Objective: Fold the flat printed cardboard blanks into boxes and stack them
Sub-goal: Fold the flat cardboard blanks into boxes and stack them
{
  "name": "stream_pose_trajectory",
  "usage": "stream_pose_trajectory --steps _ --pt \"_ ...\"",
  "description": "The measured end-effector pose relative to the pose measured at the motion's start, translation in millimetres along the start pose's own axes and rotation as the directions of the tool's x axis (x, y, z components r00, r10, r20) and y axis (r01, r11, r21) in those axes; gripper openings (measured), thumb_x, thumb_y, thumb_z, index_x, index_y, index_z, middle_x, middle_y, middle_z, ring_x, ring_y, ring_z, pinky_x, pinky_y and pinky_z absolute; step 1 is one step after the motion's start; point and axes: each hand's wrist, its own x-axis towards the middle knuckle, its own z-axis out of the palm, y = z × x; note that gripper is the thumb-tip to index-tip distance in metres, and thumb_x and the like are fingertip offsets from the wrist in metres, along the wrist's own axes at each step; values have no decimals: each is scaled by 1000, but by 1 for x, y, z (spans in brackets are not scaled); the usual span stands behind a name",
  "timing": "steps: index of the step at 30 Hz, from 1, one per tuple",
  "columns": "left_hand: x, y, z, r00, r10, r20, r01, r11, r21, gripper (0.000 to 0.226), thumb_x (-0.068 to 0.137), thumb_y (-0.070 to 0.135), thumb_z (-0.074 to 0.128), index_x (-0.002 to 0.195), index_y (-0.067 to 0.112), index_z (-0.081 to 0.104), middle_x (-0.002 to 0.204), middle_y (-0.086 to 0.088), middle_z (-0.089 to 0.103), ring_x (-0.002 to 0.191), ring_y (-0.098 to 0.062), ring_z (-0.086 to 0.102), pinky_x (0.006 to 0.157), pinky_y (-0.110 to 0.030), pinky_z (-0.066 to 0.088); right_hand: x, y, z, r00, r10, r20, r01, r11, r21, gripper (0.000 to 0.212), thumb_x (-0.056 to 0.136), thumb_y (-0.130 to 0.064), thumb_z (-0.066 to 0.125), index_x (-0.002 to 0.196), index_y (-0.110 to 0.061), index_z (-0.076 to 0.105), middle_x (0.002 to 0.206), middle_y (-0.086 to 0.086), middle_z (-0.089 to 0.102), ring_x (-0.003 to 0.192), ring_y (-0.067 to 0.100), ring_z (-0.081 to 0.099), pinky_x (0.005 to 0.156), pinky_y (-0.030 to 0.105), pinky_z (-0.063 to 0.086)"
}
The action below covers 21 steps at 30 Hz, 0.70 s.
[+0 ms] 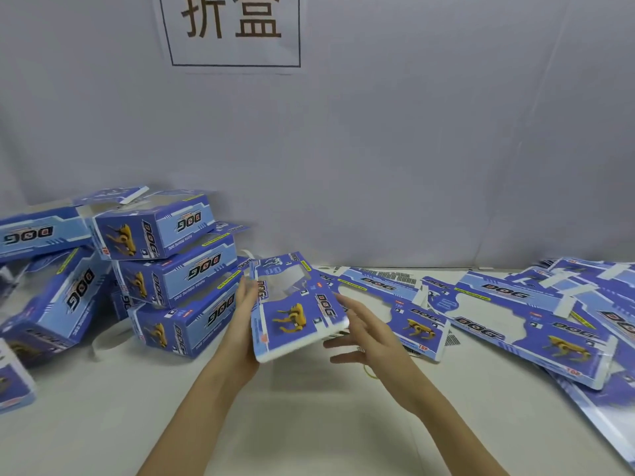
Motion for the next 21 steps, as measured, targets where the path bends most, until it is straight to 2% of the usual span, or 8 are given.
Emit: stream_pose_trajectory --steps 1,4,7,10,11,13,16,21 --pt "-1 1 1 1000 22 9 -22 999 42 58 97 67 48 146 37 56 140 -9 66 118 -32 70 97 -50 59 0 2 0 1000 3 -2 -3 1000 12 33 106 -40 56 137 -51 61 122 -5 75 107 27 76 92 49 63" --pt "-6 3 10 998 41 48 -48 984 170 46 88 80 43 112 56 74 120 1 77 105 -24 76 76 -39 64 2 8 2 998 17 -66 -11 996 85 35 107 -24 62 137 -42 61 122 7 76 106 29 76 89 45 64" --pt "-7 1 13 991 114 66 -127 962 242 49 90 85 32 129 69 55 119 29 72 108 -14 75 75 -40 63 4 11 1 978 35 -204 2 984 180 29 104 -21 66 132 -28 66 122 17 74 102 32 78 84 30 63" --pt "-7 4 13 973 128 191 -173 954 246 81 68 95 57 142 67 42 134 22 67 115 -25 73 74 -51 63 5 11 -4 970 122 -210 -36 928 371 35 100 -10 71 133 -19 64 122 16 77 107 33 77 92 34 63" --pt "-6 5 11 963 114 243 -177 950 259 90 61 90 69 143 66 40 136 19 67 116 -26 72 74 -49 64 4 10 -6 968 144 -206 -48 911 410 40 98 -6 71 135 -18 61 122 15 77 110 33 76 97 40 61" --pt "-7 6 1 926 98 365 -220 926 308 94 76 61 84 152 64 28 148 17 58 127 -29 66 86 -43 62 3 8 -11 965 160 -207 -53 894 445 43 97 -4 72 137 -14 59 123 15 76 112 31 76 100 47 59" --pt "-8 1 -16 888 26 460 -213 908 360 106 85 16 87 156 60 21 153 21 51 137 -28 57 100 -44 57 4 4 -15 965 179 -192 -60 864 501 40 95 -6 75 132 -9 61 123 18 76 111 30 76 84 30 63" --pt "-6 -2 -6 923 167 345 -289 896 339 95 79 20 88 151 55 36 139 27 61 125 -19 67 89 -40 62 3 5 -7 963 182 -201 -78 896 438 37 93 -10 79 126 -16 64 118 19 77 104 34 77 84 33 64"
